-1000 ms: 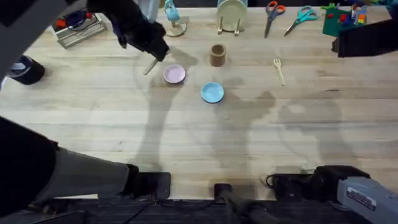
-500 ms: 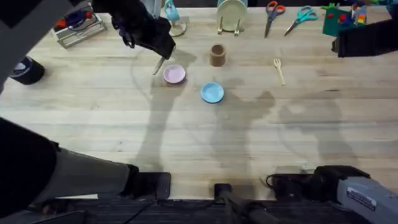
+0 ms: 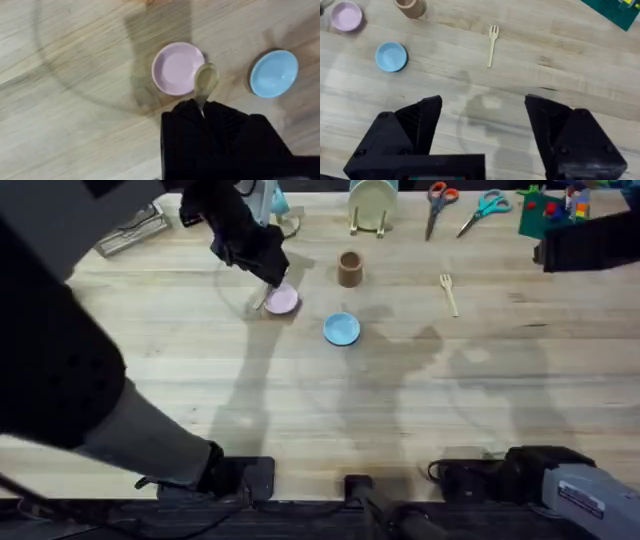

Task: Pick up a utensil and set it on the pink plate, then put the other utensil in the container.

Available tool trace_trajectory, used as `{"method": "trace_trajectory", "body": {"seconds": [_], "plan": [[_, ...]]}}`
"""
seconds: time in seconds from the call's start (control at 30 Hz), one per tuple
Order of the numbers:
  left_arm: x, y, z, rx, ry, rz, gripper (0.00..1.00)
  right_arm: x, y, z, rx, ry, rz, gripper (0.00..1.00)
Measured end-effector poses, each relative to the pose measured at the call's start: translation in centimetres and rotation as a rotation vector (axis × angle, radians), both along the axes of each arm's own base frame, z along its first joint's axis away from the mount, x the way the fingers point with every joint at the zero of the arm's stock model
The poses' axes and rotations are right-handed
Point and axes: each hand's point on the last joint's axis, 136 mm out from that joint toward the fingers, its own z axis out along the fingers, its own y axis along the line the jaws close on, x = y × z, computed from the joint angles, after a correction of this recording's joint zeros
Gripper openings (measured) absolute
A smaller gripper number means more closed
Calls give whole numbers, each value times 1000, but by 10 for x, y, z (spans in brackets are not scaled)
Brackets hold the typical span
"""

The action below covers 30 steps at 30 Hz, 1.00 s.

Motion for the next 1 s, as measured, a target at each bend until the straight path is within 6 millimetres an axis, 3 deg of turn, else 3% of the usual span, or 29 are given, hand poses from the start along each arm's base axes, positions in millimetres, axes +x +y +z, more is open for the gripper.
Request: {"method": "trace_trajectory", "body": {"seconds": [0.7,1.0], "plan": [[24,-4,-60,8,59,3,41,0,0,0,0,0,0,995],[24,-4,-69,11,78,4,42,0,0,0,0,0,0,995]]}}
